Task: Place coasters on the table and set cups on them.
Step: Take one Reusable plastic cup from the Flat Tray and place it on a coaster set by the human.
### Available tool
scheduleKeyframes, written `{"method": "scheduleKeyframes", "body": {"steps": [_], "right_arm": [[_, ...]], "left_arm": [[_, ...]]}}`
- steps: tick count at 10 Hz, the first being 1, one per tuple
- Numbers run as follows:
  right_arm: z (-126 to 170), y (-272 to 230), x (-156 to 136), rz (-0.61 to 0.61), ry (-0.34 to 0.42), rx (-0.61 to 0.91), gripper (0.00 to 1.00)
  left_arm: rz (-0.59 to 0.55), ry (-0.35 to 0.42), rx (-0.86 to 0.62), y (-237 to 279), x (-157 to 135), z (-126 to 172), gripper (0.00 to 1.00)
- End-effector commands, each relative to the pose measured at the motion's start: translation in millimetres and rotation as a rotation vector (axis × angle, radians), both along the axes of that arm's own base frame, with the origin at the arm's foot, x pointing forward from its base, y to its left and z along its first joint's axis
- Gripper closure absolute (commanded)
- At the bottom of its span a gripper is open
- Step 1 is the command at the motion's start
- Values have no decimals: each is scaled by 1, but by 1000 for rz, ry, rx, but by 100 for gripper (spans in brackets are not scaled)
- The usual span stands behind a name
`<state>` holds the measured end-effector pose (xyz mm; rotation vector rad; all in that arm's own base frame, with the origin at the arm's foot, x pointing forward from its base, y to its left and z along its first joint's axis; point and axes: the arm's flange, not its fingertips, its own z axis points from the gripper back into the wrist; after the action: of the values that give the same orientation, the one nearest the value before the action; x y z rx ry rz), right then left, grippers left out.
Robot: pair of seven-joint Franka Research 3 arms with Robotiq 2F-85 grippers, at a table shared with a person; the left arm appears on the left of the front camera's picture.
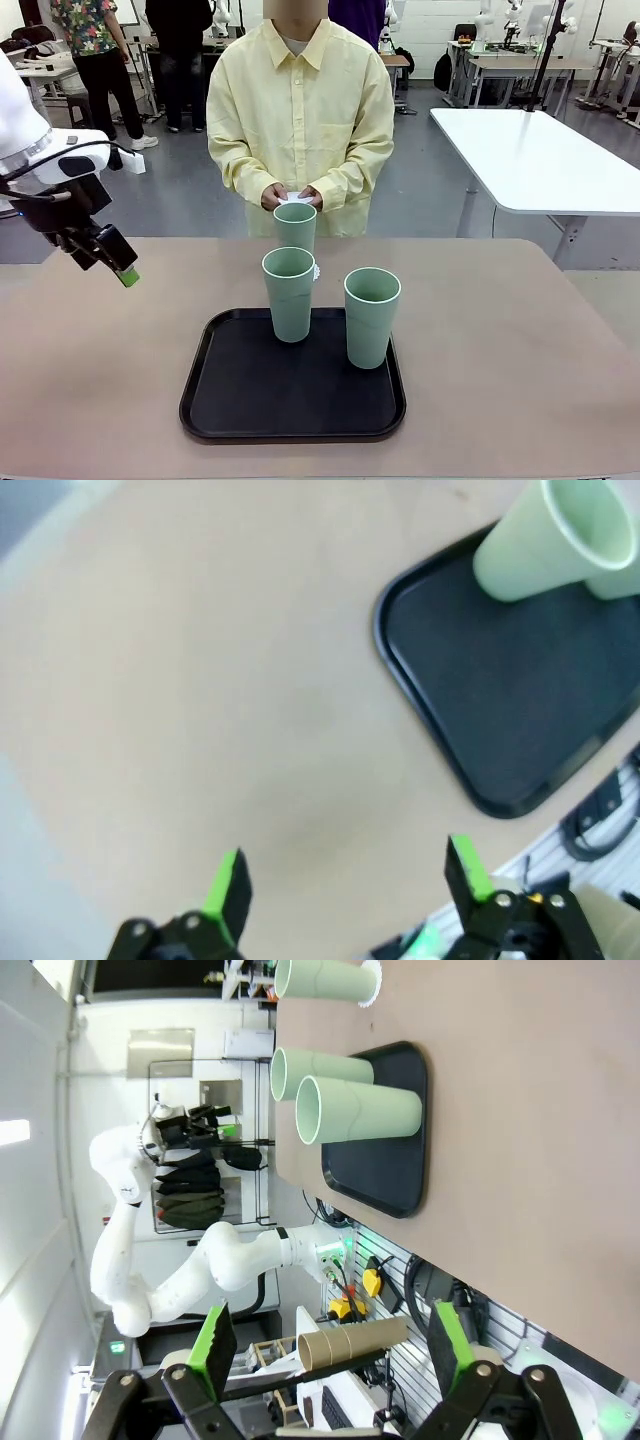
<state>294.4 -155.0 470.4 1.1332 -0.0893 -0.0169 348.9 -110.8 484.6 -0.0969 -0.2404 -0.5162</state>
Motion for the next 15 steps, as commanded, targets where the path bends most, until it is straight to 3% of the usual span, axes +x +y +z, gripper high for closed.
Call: {"method": "scheduleKeyframes", "body": {"steps": [1,3,4,7,10,13,15], "right_arm": [[1,0,0,3,-7,9,0],[1,0,0,3,-7,9,0],[1,0,0,3,-7,9,0],[1,0,0,3,-7,9,0],[1,0,0,3,-7,9,0],[1,0,0,3,-7,9,0],[1,0,0,3,-7,9,0]], "left_arm": [[-2,5,3,-5,4,-2,0],[-66,193,-505,42,37,11,0],[-67,238,-654,64,42,13,0],[5,269,-992,156,53,13,0],[173,237,-1148,248,44,-22,0],[209,253,-1226,310,24,-47,0],[186,251,-1243,314,16,-50,0]]}}
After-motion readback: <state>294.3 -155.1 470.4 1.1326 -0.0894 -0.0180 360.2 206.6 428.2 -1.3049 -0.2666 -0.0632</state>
